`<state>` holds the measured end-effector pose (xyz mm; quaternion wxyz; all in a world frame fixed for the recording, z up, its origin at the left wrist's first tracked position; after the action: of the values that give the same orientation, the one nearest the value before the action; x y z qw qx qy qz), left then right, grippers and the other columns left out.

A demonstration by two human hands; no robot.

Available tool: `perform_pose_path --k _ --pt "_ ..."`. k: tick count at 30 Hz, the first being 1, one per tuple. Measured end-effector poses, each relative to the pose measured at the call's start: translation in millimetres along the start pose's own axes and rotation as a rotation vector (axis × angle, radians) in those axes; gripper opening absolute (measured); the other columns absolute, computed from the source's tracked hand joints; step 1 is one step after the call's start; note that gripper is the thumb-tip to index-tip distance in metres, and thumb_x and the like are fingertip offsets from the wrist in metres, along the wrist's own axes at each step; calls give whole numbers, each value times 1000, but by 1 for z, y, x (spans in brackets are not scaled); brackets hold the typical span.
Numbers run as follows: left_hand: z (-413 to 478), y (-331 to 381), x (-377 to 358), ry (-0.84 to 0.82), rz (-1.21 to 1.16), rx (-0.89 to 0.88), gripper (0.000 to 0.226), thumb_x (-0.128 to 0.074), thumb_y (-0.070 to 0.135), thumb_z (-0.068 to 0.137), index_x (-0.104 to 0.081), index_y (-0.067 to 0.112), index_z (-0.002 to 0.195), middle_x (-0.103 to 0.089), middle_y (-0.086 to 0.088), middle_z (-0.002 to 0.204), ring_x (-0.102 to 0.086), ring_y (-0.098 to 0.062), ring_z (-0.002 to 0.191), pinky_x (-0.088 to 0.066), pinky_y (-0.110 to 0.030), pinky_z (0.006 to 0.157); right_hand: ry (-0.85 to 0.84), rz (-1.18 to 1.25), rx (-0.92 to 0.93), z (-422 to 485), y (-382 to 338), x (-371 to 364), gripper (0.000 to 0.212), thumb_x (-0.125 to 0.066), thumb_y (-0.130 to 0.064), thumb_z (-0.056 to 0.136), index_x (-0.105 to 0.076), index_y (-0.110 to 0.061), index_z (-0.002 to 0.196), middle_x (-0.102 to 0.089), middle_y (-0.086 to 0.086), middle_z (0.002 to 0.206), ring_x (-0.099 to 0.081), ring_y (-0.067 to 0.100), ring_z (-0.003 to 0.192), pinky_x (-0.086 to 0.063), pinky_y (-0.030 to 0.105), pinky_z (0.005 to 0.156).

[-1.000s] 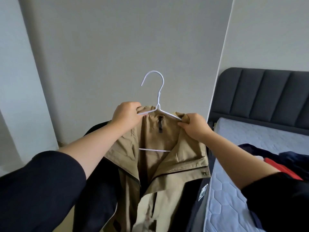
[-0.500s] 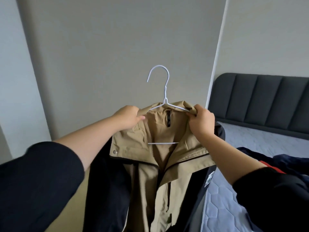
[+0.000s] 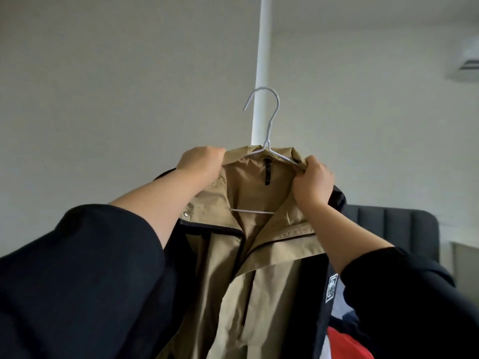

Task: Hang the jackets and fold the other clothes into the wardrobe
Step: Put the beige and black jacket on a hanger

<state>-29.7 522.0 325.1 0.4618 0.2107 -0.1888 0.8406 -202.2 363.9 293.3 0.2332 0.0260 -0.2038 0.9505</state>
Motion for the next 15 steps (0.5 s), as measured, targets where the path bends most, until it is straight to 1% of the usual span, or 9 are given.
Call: perform_pose_path --k 2,4,5,7,9,11,13,15 --pt "13 17 16 67 -4 -27 15 -48 9 91 -55 14 103 -65 -12 96 -60 -34 84 -37 -32 63 51 -22 13 18 1 27 14 -47 1 78 -46 -12 82 -60 16 91 -51 37 91 -29 36 73" --pt "23 35 26 116 -15 -42 12 -48 8 91 -53 14 101 -63 -11 91 -52 -30 72 -35 -32 61 85 -67 23 31 5 51 14 -47 1 79 -52 -9 88 -60 14 93 -51 35 93 -31 36 76" --pt "28 46 29 127 -22 -53 11 -47 9 92 -51 13 100 -61 -10 87 -49 -28 69 -35 -32 59 107 -87 25 36 9 62 14 -47 1 80 -53 -9 89 -58 12 90 -51 33 91 -31 35 76" --pt "35 67 32 122 -45 -75 7 -48 11 92 -47 14 98 -51 -4 74 -47 -25 65 -33 -31 55 146 -102 17 45 20 81 13 -47 2 78 -50 -10 84 -50 6 82 -46 29 83 -30 34 75" --pt "39 86 28 91 -89 -89 5 -48 13 94 -43 15 93 -45 -1 69 -49 -25 65 -33 -31 53 167 -106 10 49 35 94 15 -48 3 73 -44 -11 76 -43 1 73 -39 26 75 -28 33 70" --pt "39 105 17 28 -140 -93 9 -46 15 95 -40 17 89 -47 -2 73 -50 -25 69 -33 -31 53 171 -121 6 47 56 100 16 -48 3 69 -41 -11 71 -38 -3 65 -37 26 71 -26 32 67" --pt "34 124 -6 -49 -191 -90 11 -46 18 96 -40 19 87 -47 -1 75 -50 -25 71 -33 -31 55 147 -151 0 38 83 95 15 -50 3 69 -43 -11 72 -37 -3 64 -37 26 71 -26 32 66" --pt "20 146 -40 -157 -232 -93 13 -48 25 97 -42 20 86 -48 0 80 -50 -24 75 -35 -31 61 70 -194 -44 19 118 83 13 -51 1 71 -47 -11 75 -42 0 69 -39 26 72 -29 32 67"
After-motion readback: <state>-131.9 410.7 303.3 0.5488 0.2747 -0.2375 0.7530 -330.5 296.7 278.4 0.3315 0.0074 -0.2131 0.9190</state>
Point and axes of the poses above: each hand's wrist, its own z-axis towards the middle knuckle, its own x-axis out of the back of the hand, y = z × x, the point moved 1 cm from there along z, towards the middle knuckle
